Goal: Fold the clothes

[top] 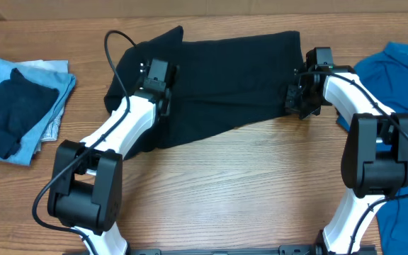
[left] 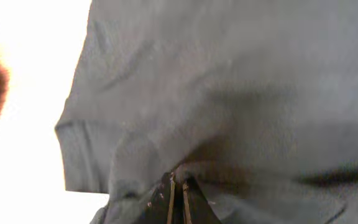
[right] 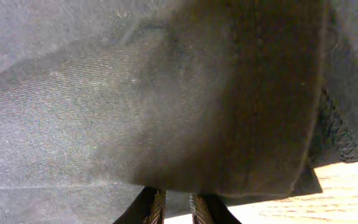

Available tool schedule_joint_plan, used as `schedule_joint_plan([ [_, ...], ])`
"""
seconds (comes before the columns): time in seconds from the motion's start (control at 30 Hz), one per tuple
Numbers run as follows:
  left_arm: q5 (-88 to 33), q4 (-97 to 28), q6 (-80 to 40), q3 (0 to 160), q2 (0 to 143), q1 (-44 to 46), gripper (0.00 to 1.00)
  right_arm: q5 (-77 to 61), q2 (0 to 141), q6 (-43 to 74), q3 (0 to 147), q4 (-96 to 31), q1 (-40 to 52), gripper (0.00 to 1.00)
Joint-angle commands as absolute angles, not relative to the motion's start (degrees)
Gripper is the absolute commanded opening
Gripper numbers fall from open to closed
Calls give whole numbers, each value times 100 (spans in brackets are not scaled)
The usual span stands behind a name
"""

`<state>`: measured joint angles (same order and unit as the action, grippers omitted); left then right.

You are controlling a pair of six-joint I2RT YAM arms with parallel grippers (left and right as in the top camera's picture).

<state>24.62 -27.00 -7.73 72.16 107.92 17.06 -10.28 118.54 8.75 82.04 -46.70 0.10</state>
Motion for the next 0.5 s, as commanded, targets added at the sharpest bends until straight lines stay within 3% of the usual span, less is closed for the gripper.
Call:
schedule_joint_plan([
  [0.0, 2255, -2362, -749, 7328, 10833, 1640, 21, -1055, 11684, 849, 8176, -4600, 5, 19],
  [0.17, 2270, -2272, -419, 7328, 10833, 1640, 80, -1057, 11679, 849, 8510, -4281, -12, 31],
  [0.33, 2307, -2383, -423, 7328, 10833, 1640, 82, -1057, 11679, 703, 8997, -4195, -12, 39],
  [0.47, 2307, -2648, -425, 7328, 10833, 1640, 83, -958, 11679, 703, 9078, -4473, -12, 40],
])
